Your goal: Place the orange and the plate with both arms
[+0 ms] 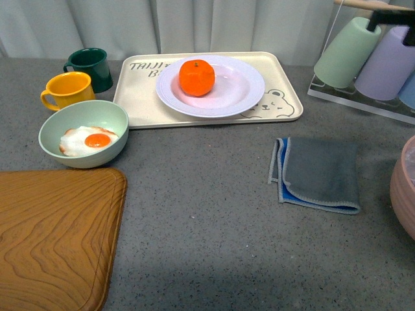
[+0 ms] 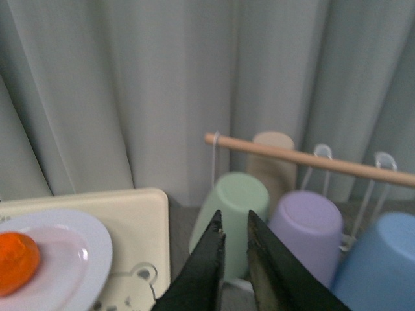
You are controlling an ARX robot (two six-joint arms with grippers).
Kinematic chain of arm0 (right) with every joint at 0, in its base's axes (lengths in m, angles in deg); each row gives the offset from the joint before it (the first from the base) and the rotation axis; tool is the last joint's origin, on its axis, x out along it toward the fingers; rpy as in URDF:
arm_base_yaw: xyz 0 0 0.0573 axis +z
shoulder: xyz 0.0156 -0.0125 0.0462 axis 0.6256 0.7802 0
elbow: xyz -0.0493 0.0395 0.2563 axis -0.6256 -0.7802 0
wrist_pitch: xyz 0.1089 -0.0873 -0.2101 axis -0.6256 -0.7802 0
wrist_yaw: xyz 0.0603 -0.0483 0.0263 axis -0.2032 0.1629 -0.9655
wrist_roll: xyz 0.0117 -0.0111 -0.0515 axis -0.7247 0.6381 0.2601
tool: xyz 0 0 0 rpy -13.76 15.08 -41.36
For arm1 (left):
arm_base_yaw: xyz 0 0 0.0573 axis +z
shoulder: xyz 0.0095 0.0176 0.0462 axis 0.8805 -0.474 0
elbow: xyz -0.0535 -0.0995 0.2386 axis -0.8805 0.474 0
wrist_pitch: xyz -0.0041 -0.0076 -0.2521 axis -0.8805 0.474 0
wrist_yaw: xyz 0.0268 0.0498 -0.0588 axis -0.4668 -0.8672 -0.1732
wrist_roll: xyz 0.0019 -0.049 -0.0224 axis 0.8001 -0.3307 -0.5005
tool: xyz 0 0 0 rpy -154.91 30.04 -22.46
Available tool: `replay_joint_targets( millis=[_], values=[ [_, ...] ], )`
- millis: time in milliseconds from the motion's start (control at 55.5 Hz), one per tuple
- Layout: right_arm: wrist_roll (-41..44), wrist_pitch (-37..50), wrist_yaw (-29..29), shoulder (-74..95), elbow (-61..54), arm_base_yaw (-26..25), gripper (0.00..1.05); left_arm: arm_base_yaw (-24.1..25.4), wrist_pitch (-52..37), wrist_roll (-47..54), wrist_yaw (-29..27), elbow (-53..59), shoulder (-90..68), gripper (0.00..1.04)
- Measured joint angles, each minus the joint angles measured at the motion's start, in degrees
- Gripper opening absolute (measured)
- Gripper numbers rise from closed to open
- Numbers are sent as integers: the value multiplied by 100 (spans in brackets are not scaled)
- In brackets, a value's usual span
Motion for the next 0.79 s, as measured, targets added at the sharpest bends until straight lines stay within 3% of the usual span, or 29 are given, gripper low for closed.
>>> replay_joint_targets(
  millis=[379, 793],
  values=[
    [26, 103, -328, -1700, -1845, -262, 1, 0, 0, 0, -2, 0, -2, 98],
    [26, -1047, -761, -3932, -2946, -726, 1, 0, 0, 0, -2, 0, -2, 98]
  ],
)
